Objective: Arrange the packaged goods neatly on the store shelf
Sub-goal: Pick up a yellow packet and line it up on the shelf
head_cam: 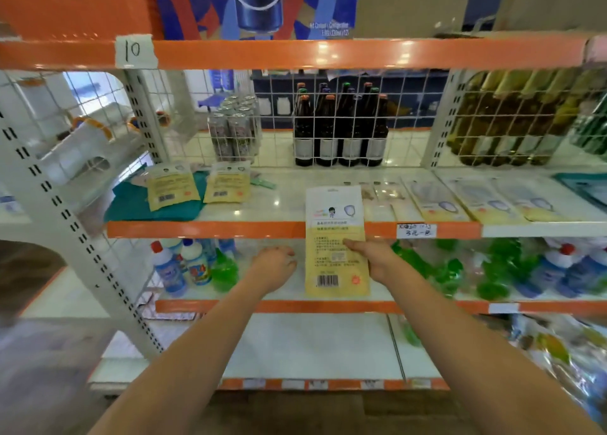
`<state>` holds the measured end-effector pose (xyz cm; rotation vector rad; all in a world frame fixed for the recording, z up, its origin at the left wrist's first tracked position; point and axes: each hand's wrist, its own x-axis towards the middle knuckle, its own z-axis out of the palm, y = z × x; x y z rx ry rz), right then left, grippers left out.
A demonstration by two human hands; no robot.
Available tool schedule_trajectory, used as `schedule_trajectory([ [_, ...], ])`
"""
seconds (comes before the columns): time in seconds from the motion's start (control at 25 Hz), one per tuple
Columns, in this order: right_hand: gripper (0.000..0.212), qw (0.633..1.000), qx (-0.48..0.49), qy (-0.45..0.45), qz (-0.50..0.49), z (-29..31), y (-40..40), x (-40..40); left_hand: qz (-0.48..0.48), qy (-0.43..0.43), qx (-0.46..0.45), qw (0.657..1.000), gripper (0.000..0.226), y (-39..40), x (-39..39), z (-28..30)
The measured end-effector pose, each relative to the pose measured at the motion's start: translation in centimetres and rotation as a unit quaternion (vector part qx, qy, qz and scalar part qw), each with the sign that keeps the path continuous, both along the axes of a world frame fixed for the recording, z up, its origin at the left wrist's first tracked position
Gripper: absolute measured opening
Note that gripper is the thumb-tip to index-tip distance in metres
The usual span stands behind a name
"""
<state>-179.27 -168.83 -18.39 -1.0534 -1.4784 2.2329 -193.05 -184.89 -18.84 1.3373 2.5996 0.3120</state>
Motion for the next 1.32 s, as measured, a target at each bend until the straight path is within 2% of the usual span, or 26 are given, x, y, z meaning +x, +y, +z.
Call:
schedule_trajectory([
  [0.16,0.032,0.999,0.006,0.008,-0.039,-1.0,-0.2,2.1,0.003,-0.070,0.042,0.997,0.038,0.6,1.8,-2.2],
  [0.36,0.019,0.997,-0.011,0.022,-0.066,-0.8,-0.9,3.2,0.040,-0.176,0.106,0.978,0.036,0.0,2.4,-2.9],
  [0.48,0.027,0.997,-0.010,0.022,-0.075,-1.1,-1.5,2.6,0.080,-0.246,0.141,0.956,0.035,-1.1,2.4,-3.3],
  [0.56,0.034,0.996,-0.016,0.023,-0.081,-1.3,-2.3,2.0,0.130,-0.333,0.164,0.919,0.035,-1.8,2.5,-3.9],
  [0.68,0.038,0.995,-0.035,0.037,-0.084,-1.8,-3.4,1.3,0.217,-0.505,0.206,0.809,0.036,-2.6,3.0,-4.3],
  [0.76,0.036,0.995,-0.047,0.040,-0.079,-2.3,-4.1,0.8,0.226,-0.585,0.220,0.747,0.040,-3.3,3.5,-4.4],
  [0.96,0.026,0.997,-0.049,0.032,-0.054,-3.2,-5.5,0.4,0.188,-0.695,0.221,0.657,0.026,-4.1,4.8,-4.0],
  [1.04,0.028,0.998,-0.036,0.029,-0.049,-3.6,-5.8,0.4,0.199,-0.697,0.221,0.653,0.017,-4.0,5.1,-4.0],
  [1.16,0.028,0.998,-0.031,0.021,-0.052,-4.1,-6.1,0.3,0.205,-0.677,0.215,0.673,0.010,-3.9,5.4,-4.4],
  [1.32,0.028,0.998,-0.031,-0.004,-0.063,-4.6,-6.0,0.4,0.206,-0.656,0.226,0.689,0.011,-3.8,5.5,-4.9],
])
